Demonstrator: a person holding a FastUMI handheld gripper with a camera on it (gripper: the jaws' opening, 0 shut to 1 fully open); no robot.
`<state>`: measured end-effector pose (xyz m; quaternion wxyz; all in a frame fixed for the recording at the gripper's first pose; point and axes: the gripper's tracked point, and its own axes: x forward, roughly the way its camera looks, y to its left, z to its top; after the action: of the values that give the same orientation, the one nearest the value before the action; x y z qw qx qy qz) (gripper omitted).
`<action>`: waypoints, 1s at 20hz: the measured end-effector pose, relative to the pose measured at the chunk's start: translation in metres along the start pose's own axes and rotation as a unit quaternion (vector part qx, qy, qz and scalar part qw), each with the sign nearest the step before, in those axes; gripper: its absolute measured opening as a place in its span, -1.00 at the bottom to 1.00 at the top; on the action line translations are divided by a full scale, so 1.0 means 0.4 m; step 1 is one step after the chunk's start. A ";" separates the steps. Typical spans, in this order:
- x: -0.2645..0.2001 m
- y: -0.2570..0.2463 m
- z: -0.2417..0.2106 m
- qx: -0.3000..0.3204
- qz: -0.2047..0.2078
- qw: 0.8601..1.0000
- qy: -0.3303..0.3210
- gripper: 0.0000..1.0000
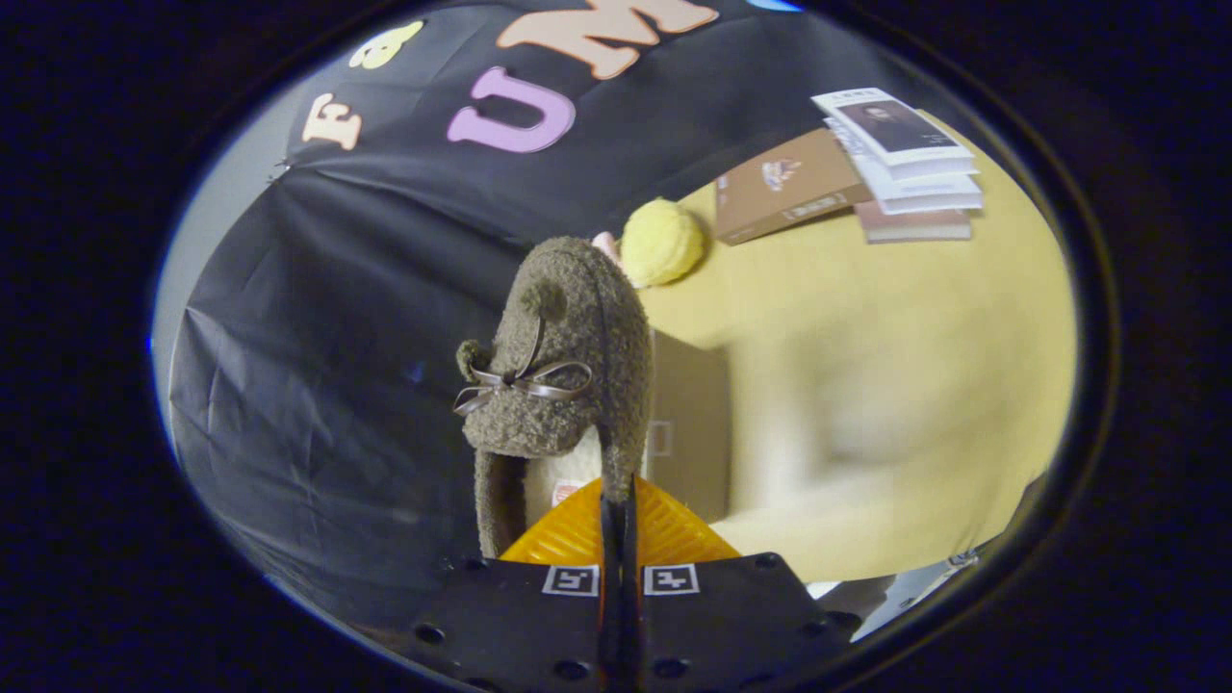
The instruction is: Open the storage box then place both shoes into the box .Put the left shoe in first, then the right shoe, with the right side of both shoes facing outward in a uniform manner.
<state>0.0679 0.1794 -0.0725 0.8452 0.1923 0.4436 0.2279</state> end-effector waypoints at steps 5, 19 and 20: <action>0.170 0.087 -0.076 -0.024 0.000 0.998 0.054 -0.93; 0.380 -0.067 -0.130 -0.086 -0.185 0.978 0.041 -0.93; 0.381 -0.065 -0.130 -0.093 -0.189 0.977 0.038 -0.92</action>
<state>0.1064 0.2491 -0.2146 0.8698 0.0168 0.4805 0.1111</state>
